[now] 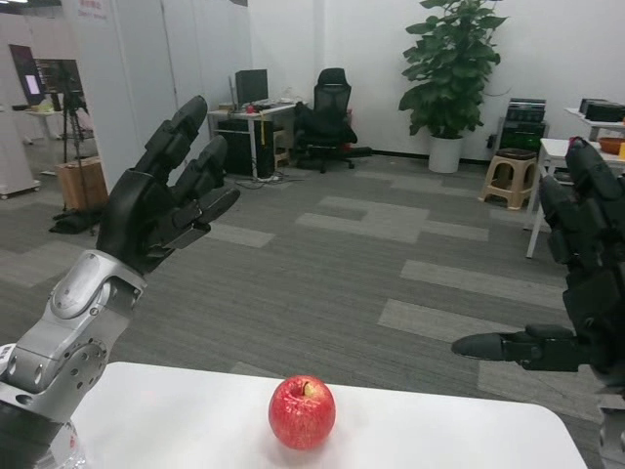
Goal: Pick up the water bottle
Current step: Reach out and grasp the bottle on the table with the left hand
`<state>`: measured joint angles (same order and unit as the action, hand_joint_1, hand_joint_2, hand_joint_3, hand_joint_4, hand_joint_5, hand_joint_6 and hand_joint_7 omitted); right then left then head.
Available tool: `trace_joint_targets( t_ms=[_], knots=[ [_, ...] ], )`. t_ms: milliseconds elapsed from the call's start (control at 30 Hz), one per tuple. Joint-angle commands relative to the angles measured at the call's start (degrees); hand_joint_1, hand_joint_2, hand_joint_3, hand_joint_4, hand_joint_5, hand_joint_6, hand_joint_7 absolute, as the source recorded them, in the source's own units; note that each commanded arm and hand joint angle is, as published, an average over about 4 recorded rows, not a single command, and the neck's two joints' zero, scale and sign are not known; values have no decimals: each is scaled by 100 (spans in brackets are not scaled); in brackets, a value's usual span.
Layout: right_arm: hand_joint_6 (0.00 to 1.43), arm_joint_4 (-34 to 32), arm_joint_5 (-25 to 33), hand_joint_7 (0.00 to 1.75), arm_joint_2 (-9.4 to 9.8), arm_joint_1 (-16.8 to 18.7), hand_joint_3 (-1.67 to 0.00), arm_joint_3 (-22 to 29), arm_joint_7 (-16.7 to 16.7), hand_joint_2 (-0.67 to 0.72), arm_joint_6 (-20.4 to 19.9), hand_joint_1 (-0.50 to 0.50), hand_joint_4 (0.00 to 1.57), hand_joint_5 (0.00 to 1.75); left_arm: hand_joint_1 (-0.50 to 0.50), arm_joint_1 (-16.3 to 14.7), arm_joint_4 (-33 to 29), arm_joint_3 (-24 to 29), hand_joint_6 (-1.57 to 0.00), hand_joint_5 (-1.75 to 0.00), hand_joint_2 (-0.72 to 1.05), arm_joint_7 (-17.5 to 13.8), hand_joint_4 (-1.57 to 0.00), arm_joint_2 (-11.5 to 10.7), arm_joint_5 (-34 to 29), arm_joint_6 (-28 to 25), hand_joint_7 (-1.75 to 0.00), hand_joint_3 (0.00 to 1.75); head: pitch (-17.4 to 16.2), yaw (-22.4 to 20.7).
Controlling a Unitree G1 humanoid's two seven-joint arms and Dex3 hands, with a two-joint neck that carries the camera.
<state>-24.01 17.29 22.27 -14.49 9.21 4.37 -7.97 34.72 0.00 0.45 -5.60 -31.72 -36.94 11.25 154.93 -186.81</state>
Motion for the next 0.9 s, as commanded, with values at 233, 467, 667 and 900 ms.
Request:
trace_joint_targets(
  t_ms=[233, 467, 667, 900],
  knots=[
    [0, 92, 49, 0, -21, 16, 0, -69, -86, -22, 65, -42, 0, 0, -50, -106, 8, -10, 0, 0, 105, 33, 0, 19, -21, 0, 0, 7, -1010, -660],
    [0, 195, 55, 0, -60, 25, 0, -210, -125, -22, 36, -42, 0, 0, -50, -277, 8, -19, 0, 0, 105, 24, 0, 100, -24, 0, 0, 9, -1594, -2030],
    [0, 318, 55, 0, -122, 77, 0, -236, -130, -22, -95, -42, 0, 0, -50, -436, -211, 65, 0, 0, 105, 42, 0, 276, 73, -5, 0, 4, -1662, -2775],
    [0, 463, 97, 0, -126, 137, 0, -194, -136, -22, -221, -42, 0, 0, -50, -794, -969, 713, 0, 0, 105, 4, 0, 597, 961, -558, 0, 7, -1415, -3141]
  ],
)
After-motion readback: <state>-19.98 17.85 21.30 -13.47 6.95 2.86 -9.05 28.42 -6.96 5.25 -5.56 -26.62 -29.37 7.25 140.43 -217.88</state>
